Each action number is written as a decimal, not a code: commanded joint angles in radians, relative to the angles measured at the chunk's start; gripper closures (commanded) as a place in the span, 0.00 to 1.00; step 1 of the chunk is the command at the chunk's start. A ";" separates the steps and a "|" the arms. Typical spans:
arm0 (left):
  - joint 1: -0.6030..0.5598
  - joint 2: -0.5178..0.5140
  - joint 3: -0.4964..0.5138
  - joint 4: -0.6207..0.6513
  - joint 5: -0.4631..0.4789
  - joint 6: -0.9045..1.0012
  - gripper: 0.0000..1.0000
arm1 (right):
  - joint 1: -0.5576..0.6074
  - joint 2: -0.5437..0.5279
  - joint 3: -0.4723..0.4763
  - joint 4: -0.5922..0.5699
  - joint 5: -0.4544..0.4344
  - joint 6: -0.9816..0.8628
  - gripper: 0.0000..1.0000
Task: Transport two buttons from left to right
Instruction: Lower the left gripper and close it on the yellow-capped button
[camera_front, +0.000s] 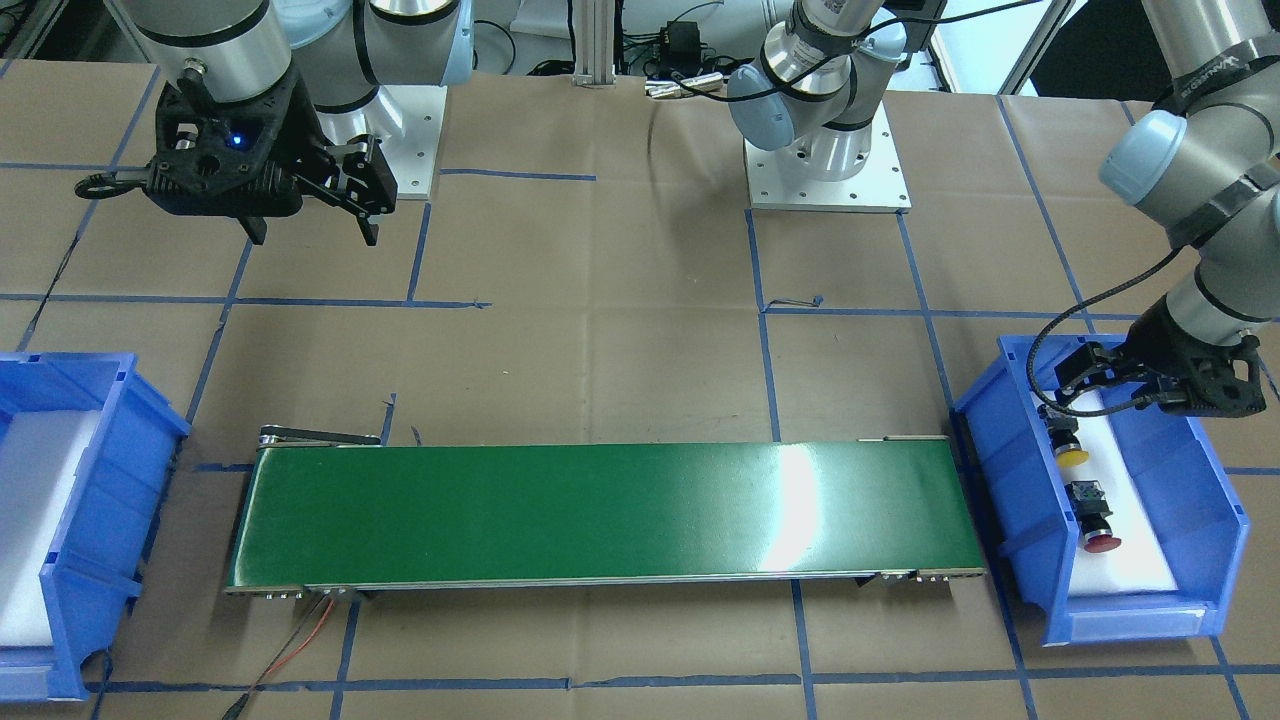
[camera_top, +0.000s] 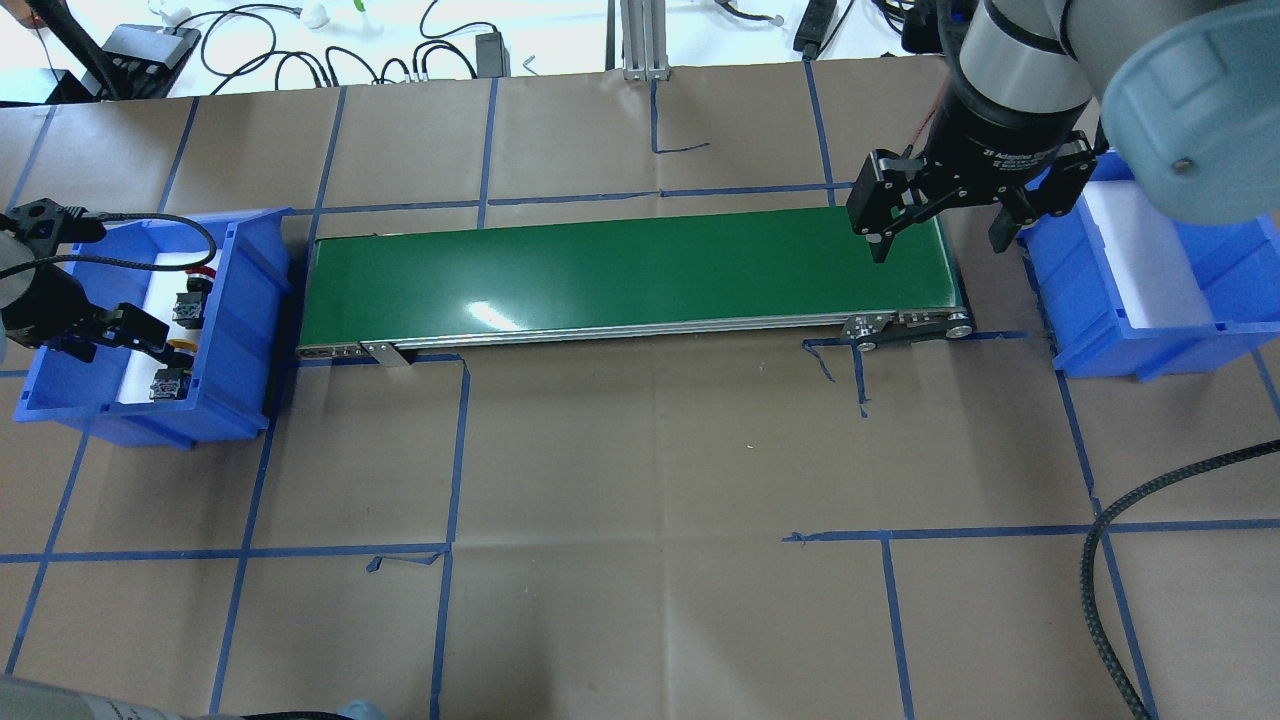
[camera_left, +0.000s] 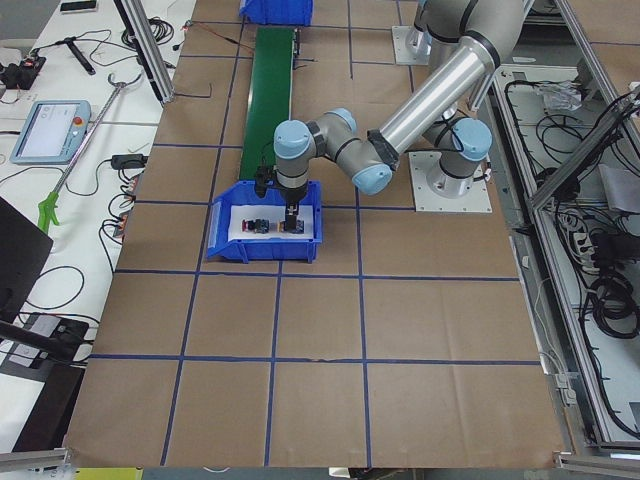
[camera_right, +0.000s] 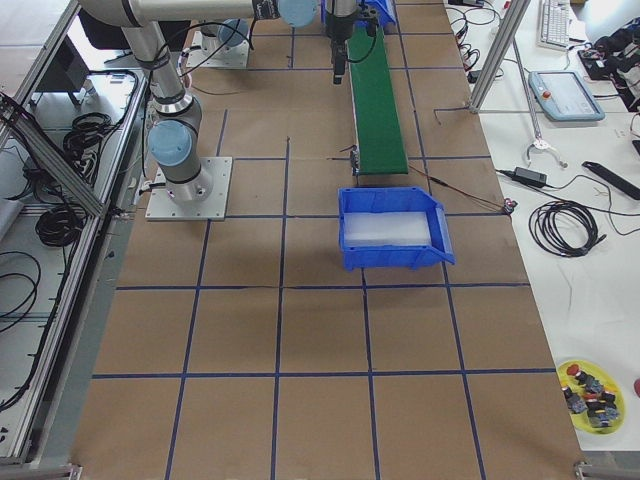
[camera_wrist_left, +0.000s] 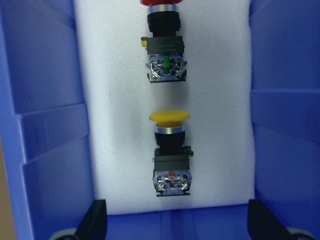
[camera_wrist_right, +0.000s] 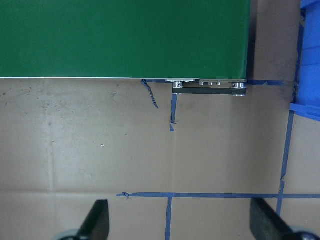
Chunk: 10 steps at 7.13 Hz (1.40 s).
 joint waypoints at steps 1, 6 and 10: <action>-0.002 -0.045 -0.003 0.042 0.000 -0.004 0.01 | 0.000 0.001 0.000 0.000 -0.001 0.000 0.00; -0.007 -0.069 -0.077 0.126 -0.001 -0.025 0.01 | 0.000 0.018 0.000 0.002 0.001 0.000 0.00; -0.007 -0.071 -0.074 0.141 -0.001 -0.022 0.56 | 0.000 0.018 0.000 0.002 0.002 0.000 0.00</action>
